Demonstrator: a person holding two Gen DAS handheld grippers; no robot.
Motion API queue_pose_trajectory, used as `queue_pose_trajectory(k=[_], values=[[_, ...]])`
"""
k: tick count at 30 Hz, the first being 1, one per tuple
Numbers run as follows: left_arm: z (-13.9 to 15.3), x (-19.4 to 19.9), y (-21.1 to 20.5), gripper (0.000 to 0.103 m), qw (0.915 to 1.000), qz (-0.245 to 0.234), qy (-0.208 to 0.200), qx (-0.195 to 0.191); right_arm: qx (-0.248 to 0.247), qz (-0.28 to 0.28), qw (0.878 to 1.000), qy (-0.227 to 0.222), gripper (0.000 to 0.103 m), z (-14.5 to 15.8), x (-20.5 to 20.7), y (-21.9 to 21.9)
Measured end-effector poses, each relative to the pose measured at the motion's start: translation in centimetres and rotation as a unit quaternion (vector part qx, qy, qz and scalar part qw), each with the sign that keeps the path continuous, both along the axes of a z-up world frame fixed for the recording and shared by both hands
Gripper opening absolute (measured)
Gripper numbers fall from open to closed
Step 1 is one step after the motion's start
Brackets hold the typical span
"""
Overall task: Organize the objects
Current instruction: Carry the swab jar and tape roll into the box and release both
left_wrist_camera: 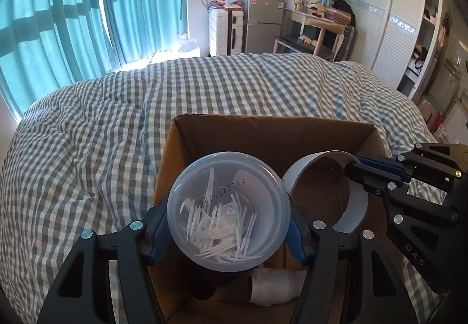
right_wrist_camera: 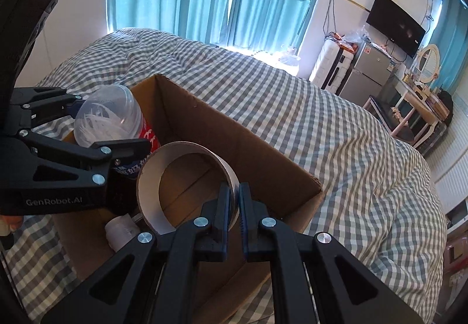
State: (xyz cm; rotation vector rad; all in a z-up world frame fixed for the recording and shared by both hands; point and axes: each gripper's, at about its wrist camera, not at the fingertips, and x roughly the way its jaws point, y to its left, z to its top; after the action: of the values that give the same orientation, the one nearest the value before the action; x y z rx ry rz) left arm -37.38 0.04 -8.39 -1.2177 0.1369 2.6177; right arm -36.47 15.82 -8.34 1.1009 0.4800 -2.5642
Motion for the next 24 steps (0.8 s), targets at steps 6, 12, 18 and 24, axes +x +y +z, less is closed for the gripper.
queue_pose_trajectory(k=[6, 12, 18, 24], values=[[2.1, 1.9, 0.0, 0.079, 0.9999, 0.000, 0.011, -0.013, 0.002, -0.003, 1.000, 0.030, 0.060, 2.1, 2.3, -0.2], [6.0, 4.6, -0.8, 0.092, 0.9980, 0.020, 0.050, -0.034, -0.005, -0.003, 0.998, 0.057, 0.063, 5.3, 5.2, 0.4], [10.0, 8.8, -1.8, 0.094, 0.9973, 0.027, 0.062, -0.027, -0.022, 0.000, 0.996, 0.088, 0.063, 10.2, 9.7, 1.3], [13.8, 14.3, -2.7, 0.100, 0.9954, 0.041, 0.084, -0.023, -0.030, 0.011, 0.992, 0.118, 0.070, 14.6, 15.9, 1.7]])
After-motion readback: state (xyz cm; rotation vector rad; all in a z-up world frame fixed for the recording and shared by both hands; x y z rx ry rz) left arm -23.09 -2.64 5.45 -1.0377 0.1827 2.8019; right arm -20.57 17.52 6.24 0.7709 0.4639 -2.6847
